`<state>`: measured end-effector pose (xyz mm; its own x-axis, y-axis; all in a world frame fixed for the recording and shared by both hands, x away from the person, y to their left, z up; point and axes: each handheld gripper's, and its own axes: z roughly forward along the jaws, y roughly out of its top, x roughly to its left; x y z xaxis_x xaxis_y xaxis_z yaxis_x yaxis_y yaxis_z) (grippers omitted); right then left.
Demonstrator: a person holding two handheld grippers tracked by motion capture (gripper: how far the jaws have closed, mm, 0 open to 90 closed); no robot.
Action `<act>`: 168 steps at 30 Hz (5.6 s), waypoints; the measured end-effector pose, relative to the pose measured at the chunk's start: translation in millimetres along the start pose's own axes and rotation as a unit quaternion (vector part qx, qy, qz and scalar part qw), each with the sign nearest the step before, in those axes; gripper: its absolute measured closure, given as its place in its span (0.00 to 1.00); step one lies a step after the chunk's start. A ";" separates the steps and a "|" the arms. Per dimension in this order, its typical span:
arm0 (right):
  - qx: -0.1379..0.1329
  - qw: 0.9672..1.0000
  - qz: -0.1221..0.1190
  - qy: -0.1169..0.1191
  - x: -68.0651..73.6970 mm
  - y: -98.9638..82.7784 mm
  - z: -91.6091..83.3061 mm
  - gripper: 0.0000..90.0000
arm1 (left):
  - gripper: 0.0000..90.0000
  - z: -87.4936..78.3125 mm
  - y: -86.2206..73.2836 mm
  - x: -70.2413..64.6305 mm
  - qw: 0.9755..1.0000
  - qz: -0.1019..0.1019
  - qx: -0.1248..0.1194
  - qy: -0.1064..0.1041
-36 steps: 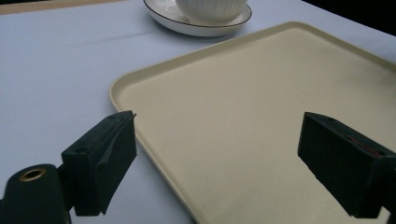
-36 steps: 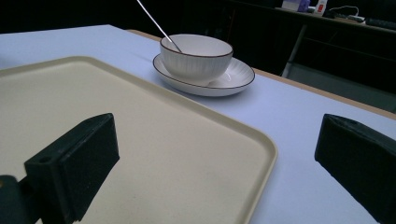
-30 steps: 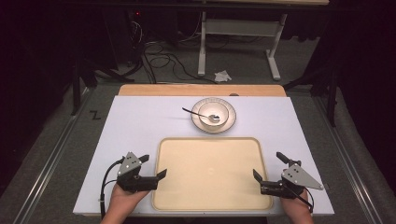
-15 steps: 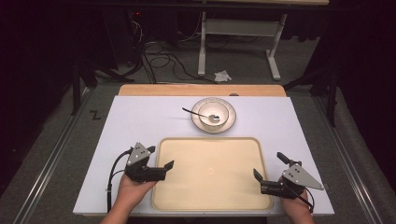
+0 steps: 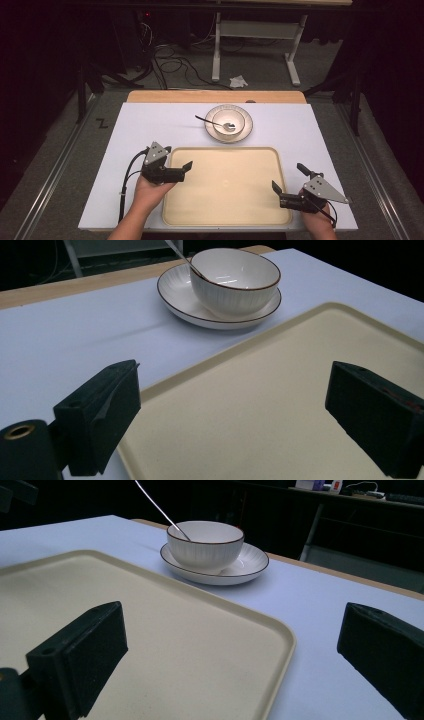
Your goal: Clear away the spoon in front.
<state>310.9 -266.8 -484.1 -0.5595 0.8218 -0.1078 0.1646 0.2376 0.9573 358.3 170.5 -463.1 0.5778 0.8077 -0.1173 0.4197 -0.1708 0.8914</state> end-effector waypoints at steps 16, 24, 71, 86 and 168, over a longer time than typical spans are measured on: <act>-0.010 1.000 -0.013 0.001 -0.9 -0.2 -0.3 0.00 | 0.09 23.9 31.4 4.8 1.000 -0.008 -0.002 0.013; -0.035 0.999 -0.026 0.000 -1.0 1.5 -3.9 0.00 | 0.09 37.1 41.7 4.1 1.000 -0.004 0.008 0.016; -0.030 0.999 -0.008 0.014 -3.4 -2.4 -3.2 0.00 | 0.26 106.7 101.8 58.7 0.990 -0.121 0.073 -0.016; -0.028 0.999 -0.009 0.018 -3.4 -3.1 -2.8 0.00 | 0.70 109.8 99.7 71.5 0.969 -0.210 0.097 -0.081; -0.023 0.999 -0.019 0.019 0.5 -3.6 -0.1 0.00 | 1.00 -36.4 21.5 9.4 0.993 -0.034 -0.113 0.011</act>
<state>310.0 -267.4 -487.6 -0.5960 0.7916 -0.1348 0.1060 0.2440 0.9640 347.3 194.9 -429.1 0.5370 0.8256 -0.1731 0.2887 0.0129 0.9573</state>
